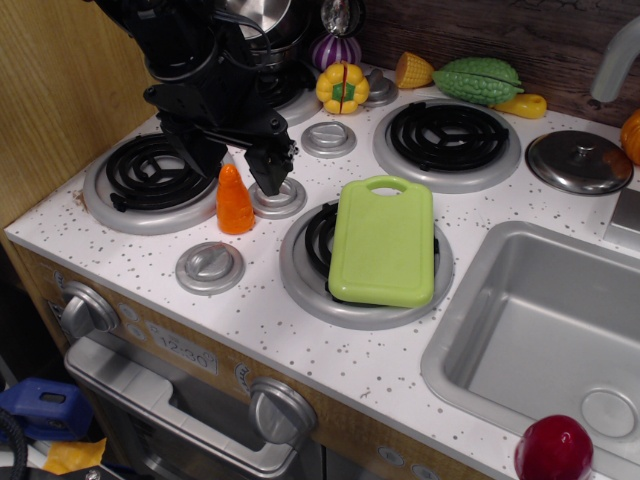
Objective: Put carrot on cutting board
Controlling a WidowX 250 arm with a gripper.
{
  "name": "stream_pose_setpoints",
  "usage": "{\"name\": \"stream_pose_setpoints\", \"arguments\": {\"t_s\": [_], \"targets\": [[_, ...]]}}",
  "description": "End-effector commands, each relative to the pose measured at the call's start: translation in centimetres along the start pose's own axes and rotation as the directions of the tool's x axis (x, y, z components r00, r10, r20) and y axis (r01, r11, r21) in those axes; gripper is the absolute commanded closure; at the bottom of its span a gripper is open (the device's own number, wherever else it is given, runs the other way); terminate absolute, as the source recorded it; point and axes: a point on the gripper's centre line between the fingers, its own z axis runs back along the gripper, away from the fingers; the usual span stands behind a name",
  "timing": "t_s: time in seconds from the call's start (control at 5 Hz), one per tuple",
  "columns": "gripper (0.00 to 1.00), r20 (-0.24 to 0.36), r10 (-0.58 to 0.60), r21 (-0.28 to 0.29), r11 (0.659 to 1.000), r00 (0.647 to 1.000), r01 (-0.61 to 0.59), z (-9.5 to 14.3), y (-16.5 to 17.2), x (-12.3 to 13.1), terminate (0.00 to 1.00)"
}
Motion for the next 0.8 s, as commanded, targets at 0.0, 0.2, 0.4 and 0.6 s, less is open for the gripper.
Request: {"name": "stream_pose_setpoints", "arguments": {"t_s": [0.0,0.2,0.4,0.6], "targets": [[0.0,0.0,0.0,0.0,1.0,1.0,0.0,0.0,0.0,0.0,0.0],[0.0,-0.006,-0.04,0.045,0.998,0.999,0.04,-0.2,1.0,0.1,0.0],[0.0,0.0,-0.082,0.083,0.993,0.997,0.082,-0.4,2.5,0.2,0.0],[0.0,0.008,-0.114,0.094,0.989,0.993,0.113,-0.7,3.5,0.5,0.0]]}}
